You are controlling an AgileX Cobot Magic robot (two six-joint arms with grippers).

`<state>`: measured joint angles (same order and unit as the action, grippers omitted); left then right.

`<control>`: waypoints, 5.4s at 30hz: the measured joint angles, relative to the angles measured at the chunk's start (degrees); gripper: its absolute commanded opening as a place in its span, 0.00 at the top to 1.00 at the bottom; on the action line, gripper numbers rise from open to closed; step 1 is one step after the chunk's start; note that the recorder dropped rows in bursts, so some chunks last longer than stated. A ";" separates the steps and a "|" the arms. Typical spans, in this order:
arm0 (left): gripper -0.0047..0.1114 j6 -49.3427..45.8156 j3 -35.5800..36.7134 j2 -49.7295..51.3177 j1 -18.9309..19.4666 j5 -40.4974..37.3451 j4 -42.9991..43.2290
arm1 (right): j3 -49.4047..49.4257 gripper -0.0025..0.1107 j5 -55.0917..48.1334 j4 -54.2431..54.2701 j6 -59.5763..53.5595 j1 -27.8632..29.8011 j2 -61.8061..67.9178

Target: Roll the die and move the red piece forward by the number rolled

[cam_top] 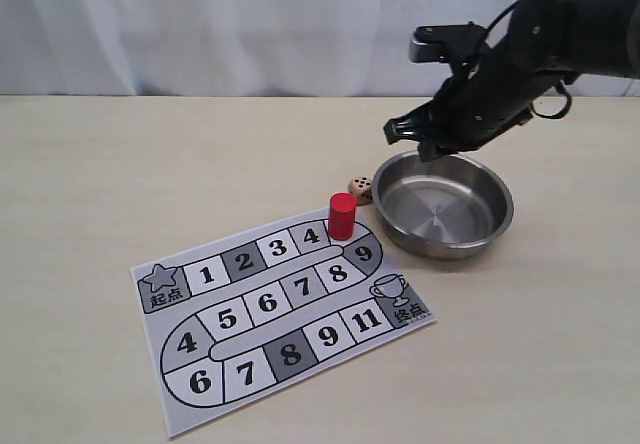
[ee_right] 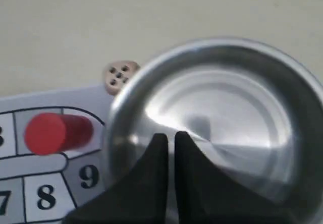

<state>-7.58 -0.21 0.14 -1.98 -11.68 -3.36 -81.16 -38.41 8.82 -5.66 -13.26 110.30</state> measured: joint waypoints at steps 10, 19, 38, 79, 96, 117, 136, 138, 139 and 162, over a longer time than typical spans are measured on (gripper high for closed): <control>0.96 0.00 0.00 0.00 0.00 0.00 0.00 | 0.00 0.94 -12.35 -6.69 0.13 14.32 -0.50; 0.96 0.00 0.00 0.00 0.00 0.00 0.00 | 1.50 0.94 -13.96 -11.67 -0.82 14.45 -1.10; 0.96 -0.11 0.00 0.00 0.00 0.00 0.00 | 14.03 0.94 -14.52 -6.78 -3.46 14.45 -28.04; 0.96 -0.11 0.00 0.00 0.00 0.00 0.00 | 22.64 0.94 -22.27 -7.79 -2.31 14.45 -110.36; 0.96 -0.11 0.00 0.00 0.00 0.00 0.00 | 51.74 0.94 3.92 -12.29 -2.41 14.45 -110.04; 0.96 -0.11 0.00 0.00 0.00 0.00 0.00 | 80.62 0.94 31.80 -9.32 -6.38 14.45 -110.04; 0.96 -0.11 0.00 0.00 0.00 0.00 0.00 | 81.01 0.94 30.65 -9.32 -6.81 14.45 -110.04; 0.96 -0.11 0.00 0.00 0.00 0.00 0.00 | 81.01 0.94 30.65 -9.32 -6.81 14.45 -110.04; 0.96 -0.11 0.00 0.00 0.00 0.00 0.00 | 81.01 0.94 30.65 -9.32 -6.81 14.45 -110.04; 0.96 -0.11 0.00 0.00 0.00 0.00 0.00 | 81.01 0.94 30.65 -9.32 0.53 14.45 -110.04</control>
<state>-7.69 -0.21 0.14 -1.98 -11.68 -3.36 -0.15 -7.76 -0.51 -5.12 1.19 0.26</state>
